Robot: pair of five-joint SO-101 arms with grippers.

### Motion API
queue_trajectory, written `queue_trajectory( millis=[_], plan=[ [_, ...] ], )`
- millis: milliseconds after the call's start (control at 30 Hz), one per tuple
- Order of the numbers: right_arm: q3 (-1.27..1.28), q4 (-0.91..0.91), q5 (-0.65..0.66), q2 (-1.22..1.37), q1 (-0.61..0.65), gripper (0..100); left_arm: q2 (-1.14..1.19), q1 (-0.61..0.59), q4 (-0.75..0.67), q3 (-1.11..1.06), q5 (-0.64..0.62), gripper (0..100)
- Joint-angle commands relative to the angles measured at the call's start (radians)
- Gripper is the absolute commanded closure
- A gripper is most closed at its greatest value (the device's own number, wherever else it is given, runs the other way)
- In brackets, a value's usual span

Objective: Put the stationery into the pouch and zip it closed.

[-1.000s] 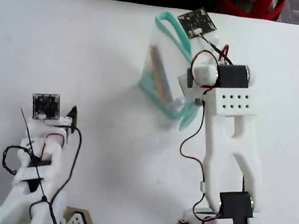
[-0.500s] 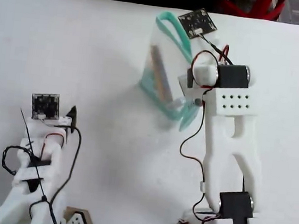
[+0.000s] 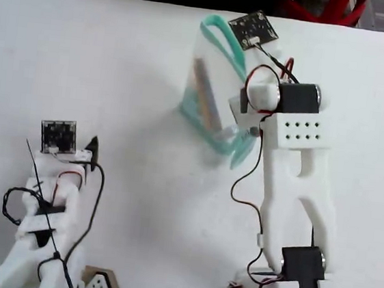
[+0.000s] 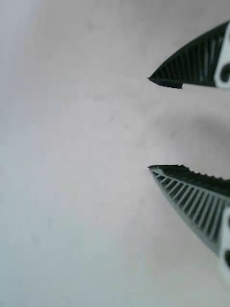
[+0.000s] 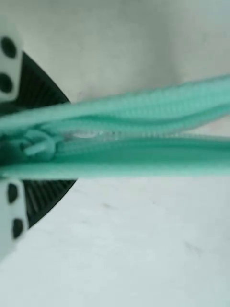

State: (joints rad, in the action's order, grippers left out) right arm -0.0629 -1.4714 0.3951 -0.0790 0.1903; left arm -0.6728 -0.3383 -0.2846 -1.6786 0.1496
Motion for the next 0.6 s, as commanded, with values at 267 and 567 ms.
queue_trajectory(
  millis=[267, 567],
  plan=[
    [0.006, -0.05, -0.006, 0.008, -0.065, 98.0, -0.019, -0.007, -0.011, 0.003, 0.003, 74],
    [0.008, -0.068, -0.008, 0.008, -0.065, 98.0, -0.019, -0.007, -0.011, 0.003, 0.003, 74]
  ],
)
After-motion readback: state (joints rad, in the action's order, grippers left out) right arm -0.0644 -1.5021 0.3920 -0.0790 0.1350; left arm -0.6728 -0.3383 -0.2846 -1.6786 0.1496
